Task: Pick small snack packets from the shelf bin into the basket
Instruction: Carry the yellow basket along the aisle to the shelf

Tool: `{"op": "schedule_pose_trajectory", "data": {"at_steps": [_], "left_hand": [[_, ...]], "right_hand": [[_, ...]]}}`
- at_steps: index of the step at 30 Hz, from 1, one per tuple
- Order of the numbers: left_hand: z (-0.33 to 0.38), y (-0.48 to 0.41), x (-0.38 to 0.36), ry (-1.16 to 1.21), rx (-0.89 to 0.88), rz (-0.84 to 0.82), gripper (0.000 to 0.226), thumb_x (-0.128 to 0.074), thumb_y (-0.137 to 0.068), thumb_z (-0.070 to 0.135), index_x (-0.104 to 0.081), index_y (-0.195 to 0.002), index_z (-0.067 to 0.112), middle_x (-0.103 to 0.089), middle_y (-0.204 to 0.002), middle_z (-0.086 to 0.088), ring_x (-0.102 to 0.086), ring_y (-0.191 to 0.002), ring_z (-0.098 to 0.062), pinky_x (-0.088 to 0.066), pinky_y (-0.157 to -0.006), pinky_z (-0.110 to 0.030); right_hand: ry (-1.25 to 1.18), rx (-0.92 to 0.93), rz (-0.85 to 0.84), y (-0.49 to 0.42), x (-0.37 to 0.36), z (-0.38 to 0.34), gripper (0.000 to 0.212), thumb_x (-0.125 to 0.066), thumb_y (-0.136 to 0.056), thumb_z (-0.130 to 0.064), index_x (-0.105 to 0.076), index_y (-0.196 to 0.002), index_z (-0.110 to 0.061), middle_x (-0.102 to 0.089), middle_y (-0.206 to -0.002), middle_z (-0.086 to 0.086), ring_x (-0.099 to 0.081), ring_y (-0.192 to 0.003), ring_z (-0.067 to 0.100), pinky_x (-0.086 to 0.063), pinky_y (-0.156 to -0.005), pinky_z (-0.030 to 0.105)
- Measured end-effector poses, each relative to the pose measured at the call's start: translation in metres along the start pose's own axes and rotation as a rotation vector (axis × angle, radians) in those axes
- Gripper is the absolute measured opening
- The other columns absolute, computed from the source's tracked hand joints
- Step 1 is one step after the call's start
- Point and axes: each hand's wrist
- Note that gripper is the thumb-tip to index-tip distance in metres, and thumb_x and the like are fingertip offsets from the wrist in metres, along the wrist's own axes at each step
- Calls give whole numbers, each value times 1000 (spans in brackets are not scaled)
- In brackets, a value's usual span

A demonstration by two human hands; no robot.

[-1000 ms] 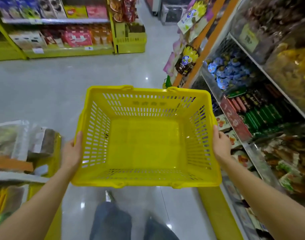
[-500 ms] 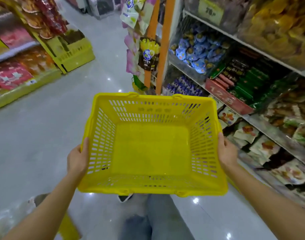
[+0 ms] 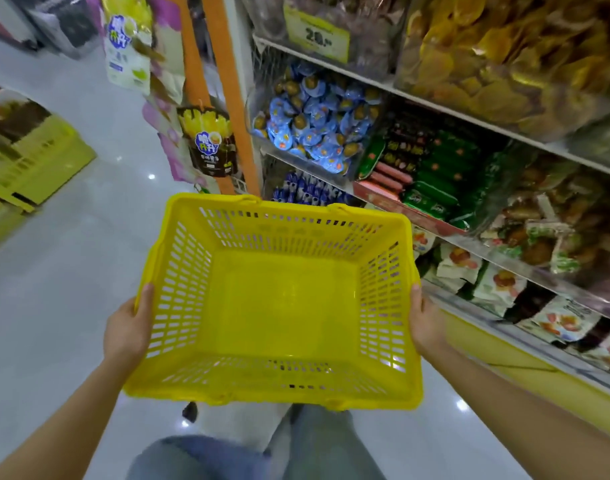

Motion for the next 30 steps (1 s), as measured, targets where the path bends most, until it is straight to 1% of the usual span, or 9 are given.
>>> {"op": "schedule_pose_trajectory", "data": {"at_steps": [2,4,8,12,15,19,23,26,30], "left_hand": [[5,-14,-5,-19,-16,-20,57,-34,-94,55,-56,-73,7,-59,-79,-20,-60,-89,-40,-38,-72,-42],[8,-31,-10,-33,-31,-41,59,-34,-94,55,-56,-70,6,-60,-76,-21,-60,-85,-39,-39,-72,-42],[13,-64,-19,-82,-68,-92,55,-34,-95,54,-58,-75,8,-60,-79,-18,-60,-90,-39,-37,-72,-40],[16,-100,-31,-114,-116,-142,52,-34,-95,51,-58,-76,10,-61,-81,-21,-60,-92,-41,-35,-71,-37],[9,-130,-44,-119,-137,-202,53,-35,-96,50,-62,-81,7,-63,-85,-23,-61,-93,-40,-37,-71,-37],[-12,-170,-67,-116,-176,-252,54,-35,-96,51,-63,-82,7,-63,-83,-21,-61,-91,-39,-39,-71,-38],[-45,-205,-96,-129,-244,-270,54,-33,-96,52,-54,-65,12,-58,-71,-16,-59,-79,-36,-38,-67,-38],[-72,-230,-123,-125,-248,-279,54,-33,-96,53,-57,-71,11,-57,-72,-16,-59,-81,-37,-38,-68,-39],[-111,-254,-170,-145,-258,-256,58,-32,-96,51,-61,-78,4,-61,-79,-26,-60,-87,-45,-38,-68,-40]], "right_hand": [[4,-27,-7,-6,-5,7,65,-18,-96,-52,-61,-106,-4,-62,-97,19,-58,-88,34,-44,-73,37],[9,-34,-7,-7,-13,11,67,-17,-94,-53,-61,-104,-4,-63,-99,21,-58,-88,35,-44,-72,36],[-1,-74,73,-7,-33,13,72,-15,-92,-55,-62,-98,-1,-63,-99,25,-57,-89,38,-42,-73,39],[-3,-156,168,-5,-61,16,60,-21,-98,-46,-60,-110,-2,-61,-110,28,-56,-101,42,-36,-73,38],[-17,-203,239,-1,-89,21,59,-21,-99,-45,-61,-111,-2,-62,-111,27,-56,-103,43,-42,-79,43],[-3,-247,327,-2,-134,32,59,-22,-99,-43,-62,-103,1,-63,-105,30,-57,-98,45,-42,-78,44],[10,-279,354,-12,-181,47,60,-22,-99,-44,-61,-105,1,-62,-107,30,-55,-100,45,-41,-79,44],[11,-287,344,-26,-213,62,60,-22,-99,-45,-62,-105,-1,-62,-107,29,-56,-99,44,-40,-77,42],[10,-265,324,-51,-253,91,61,-20,-98,-46,-62,-101,-2,-63,-103,28,-57,-96,43,-43,-78,43]]}}
Point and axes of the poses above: each hand's wrist, its own y-axis away from the middle knuckle, its own x-axis out of the back of the hand, z = x × y
